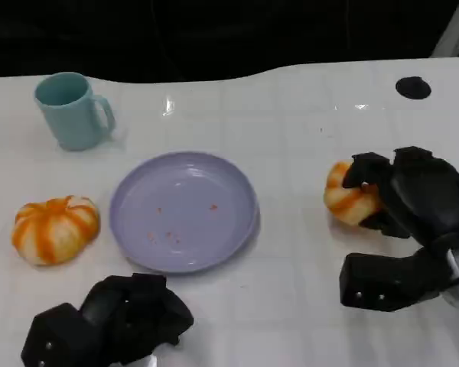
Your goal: Grasp the bread from the table and place it into the plate.
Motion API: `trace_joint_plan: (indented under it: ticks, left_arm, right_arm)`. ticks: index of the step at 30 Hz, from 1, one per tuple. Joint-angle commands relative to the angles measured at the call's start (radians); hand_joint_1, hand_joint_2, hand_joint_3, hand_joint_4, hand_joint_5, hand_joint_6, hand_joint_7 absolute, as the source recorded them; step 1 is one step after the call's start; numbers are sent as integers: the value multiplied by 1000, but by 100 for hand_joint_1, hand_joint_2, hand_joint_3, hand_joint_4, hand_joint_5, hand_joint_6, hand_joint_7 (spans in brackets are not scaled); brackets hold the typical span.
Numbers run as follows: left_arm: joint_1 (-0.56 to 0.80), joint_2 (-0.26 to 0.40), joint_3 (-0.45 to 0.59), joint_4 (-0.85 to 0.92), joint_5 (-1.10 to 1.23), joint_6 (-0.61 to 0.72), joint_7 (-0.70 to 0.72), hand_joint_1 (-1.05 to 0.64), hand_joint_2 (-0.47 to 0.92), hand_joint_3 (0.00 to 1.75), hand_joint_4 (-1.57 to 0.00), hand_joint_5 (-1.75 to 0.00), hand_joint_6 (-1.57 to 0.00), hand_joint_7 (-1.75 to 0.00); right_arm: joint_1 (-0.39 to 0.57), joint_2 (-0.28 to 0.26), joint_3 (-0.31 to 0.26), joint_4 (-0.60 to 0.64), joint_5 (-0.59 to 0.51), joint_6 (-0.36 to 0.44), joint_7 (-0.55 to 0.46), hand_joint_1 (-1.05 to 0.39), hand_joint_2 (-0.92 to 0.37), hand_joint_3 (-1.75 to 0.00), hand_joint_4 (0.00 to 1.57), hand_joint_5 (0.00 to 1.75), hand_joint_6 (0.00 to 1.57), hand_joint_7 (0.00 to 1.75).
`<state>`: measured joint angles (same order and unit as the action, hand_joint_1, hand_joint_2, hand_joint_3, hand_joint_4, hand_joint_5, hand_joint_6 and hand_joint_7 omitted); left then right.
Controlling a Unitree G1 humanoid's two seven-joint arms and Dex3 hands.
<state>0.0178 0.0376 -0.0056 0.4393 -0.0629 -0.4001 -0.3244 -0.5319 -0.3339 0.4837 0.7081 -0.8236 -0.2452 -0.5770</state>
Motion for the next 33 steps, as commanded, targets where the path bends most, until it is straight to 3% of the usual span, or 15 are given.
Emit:
trace_joint_plan:
  ticks: [1,3,5,7,17,24,33]
  left_arm:
    - [-4,10,6,10,-6,0,6,-105,88,0,-85,-156,-124,-86]
    - [-2,10,4,7,-4,4,9,-105,88,0,-86,-156,-124,-85]
    - [-1,9,3,5,-2,5,11,-105,88,0,-86,-157,-124,-85]
    - [-1,9,2,4,0,8,13,-105,87,0,-86,-156,-124,-85]
    - [-1,8,-2,6,1,14,17,-105,87,0,-87,-155,-125,-84]
    - [0,5,-1,7,-7,18,11,-104,86,0,-87,-156,-126,-83]
    - [-8,7,1,22,-10,12,7,-104,86,0,-88,-155,-126,-80]
  right_arm:
    - [23,17,-17,-82,25,-27,-8,-6,-73,-37,95,175,83,163]
    - [28,27,-18,-108,30,-39,-3,-6,-35,-105,97,175,83,165]
    - [30,38,-19,-126,41,-63,-1,-4,-22,-128,100,175,85,165]
    - [29,48,-19,-141,52,-84,13,-4,-17,-137,101,175,86,164]
    - [-44,147,18,-93,43,-136,45,-12,-21,-142,101,175,87,161]
    - [-106,207,42,-17,33,-137,56,-11,-22,-132,99,175,81,169]
    - [-204,313,50,174,57,-176,56,-15,-33,-132,97,175,76,172]
